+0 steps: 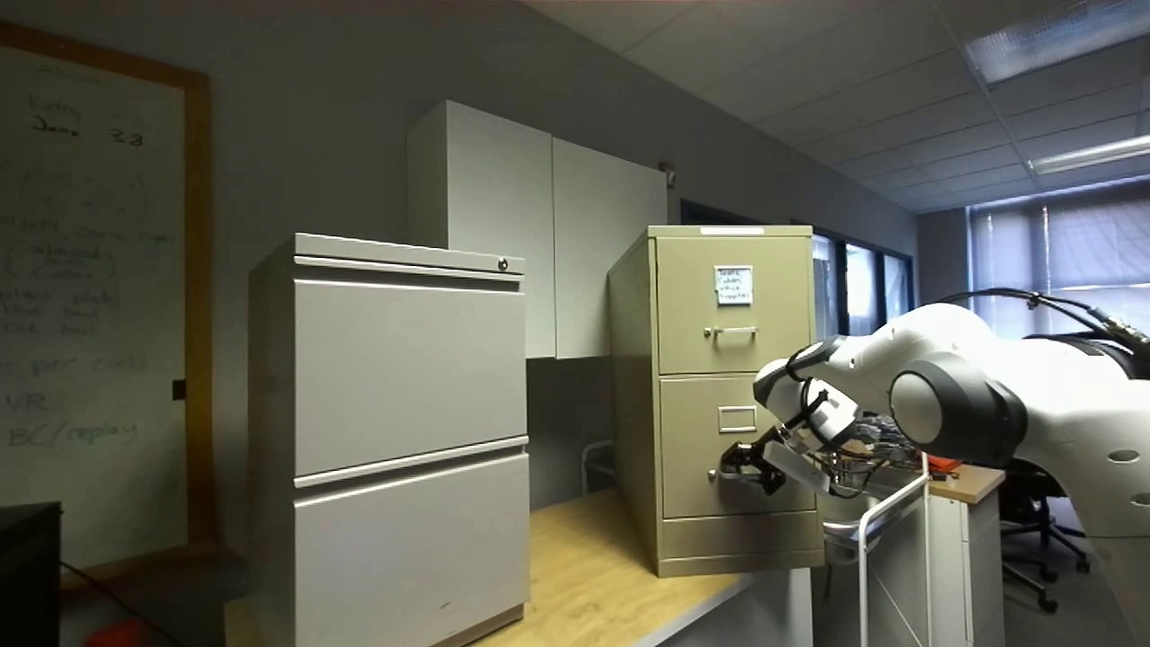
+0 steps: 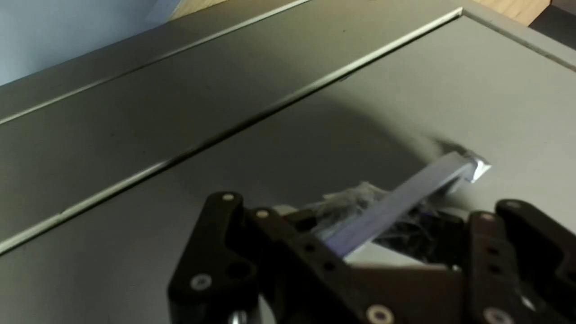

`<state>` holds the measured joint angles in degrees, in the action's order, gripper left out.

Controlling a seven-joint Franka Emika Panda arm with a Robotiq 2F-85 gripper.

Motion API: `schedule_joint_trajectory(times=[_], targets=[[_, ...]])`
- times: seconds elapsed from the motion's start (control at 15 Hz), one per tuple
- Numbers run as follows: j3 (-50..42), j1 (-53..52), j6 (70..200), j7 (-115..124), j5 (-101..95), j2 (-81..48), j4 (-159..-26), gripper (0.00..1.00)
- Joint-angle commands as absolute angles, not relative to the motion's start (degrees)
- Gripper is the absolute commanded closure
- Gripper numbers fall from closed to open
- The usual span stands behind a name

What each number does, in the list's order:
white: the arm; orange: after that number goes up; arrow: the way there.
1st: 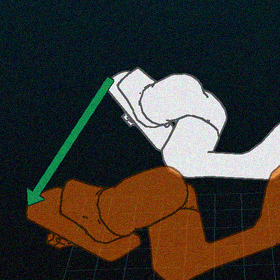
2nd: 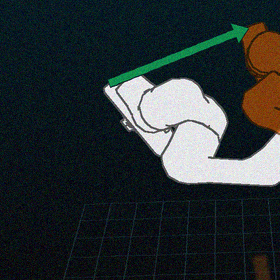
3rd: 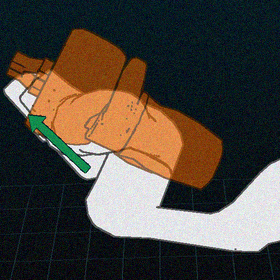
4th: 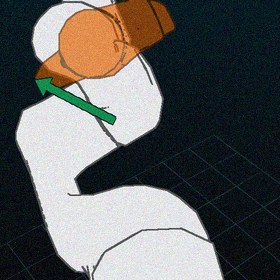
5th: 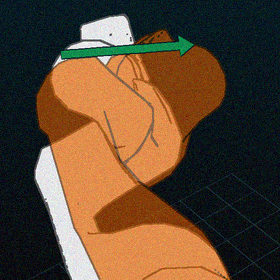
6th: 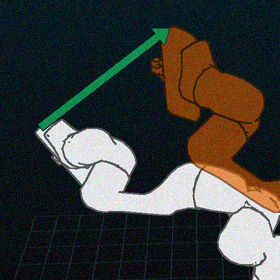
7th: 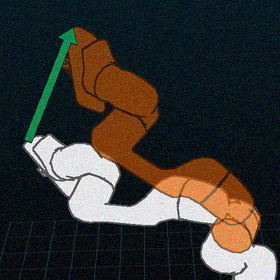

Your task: Open the bottom drawer

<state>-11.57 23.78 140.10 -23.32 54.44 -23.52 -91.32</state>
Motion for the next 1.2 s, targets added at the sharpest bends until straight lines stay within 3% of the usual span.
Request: schedule_joint_trajectory(times=[0.0,0.8,1.13], targets=[[-9.4,24.1,136.4,-27.7,54.5,-17.6,-102.5,1.0],[-10.2,24.2,135.8,-27.1,52.9,-17.1,-102.5,1.0],[-9.7,22.5,141.6,-31.5,51.6,-13.9,-104.3,1.0]])
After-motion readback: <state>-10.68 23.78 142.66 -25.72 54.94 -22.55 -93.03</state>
